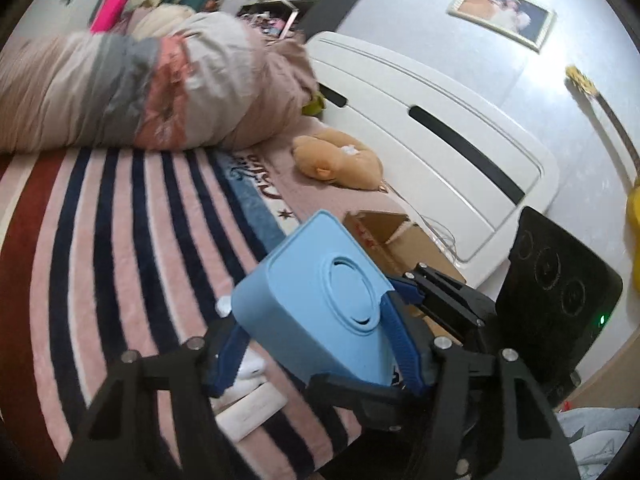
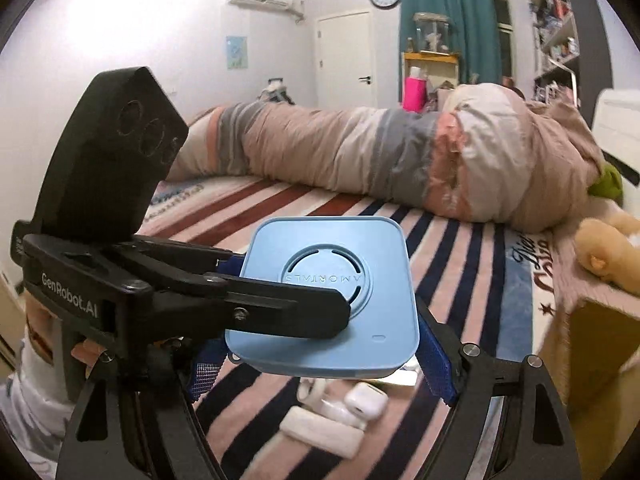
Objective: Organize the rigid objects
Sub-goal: 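Lower the light-blue box into the cardboard box and open the right tool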
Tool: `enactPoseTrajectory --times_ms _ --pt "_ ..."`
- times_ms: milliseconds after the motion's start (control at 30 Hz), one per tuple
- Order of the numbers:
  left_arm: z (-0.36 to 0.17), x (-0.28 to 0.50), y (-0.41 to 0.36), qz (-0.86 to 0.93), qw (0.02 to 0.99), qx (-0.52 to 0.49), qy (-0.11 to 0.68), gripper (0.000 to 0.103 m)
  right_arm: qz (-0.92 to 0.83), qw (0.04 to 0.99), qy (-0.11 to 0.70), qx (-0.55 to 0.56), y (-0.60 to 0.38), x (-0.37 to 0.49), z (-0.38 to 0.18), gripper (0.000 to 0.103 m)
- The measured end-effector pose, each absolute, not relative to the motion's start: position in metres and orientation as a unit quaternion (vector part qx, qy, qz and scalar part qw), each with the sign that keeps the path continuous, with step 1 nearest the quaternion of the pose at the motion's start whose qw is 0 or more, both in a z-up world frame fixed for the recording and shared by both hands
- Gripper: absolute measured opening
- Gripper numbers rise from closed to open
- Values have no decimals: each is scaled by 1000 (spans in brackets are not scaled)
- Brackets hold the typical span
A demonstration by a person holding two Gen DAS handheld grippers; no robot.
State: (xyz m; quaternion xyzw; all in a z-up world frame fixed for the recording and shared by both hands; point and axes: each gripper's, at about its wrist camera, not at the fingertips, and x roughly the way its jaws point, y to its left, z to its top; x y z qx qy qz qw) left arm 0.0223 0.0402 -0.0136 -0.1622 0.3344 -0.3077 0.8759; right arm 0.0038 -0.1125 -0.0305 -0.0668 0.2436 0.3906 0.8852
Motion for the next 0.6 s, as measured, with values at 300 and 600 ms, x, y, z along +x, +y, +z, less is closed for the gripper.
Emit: enactPoseTrajectory --times_ms 300,600 --pt "21 35 -73 -358 873 -61 326 59 333 912 239 -29 -215 -2 -10 79" --pt "20 68 -177 -380 857 -1 350 57 266 926 268 -12 -303 8 -20 79"
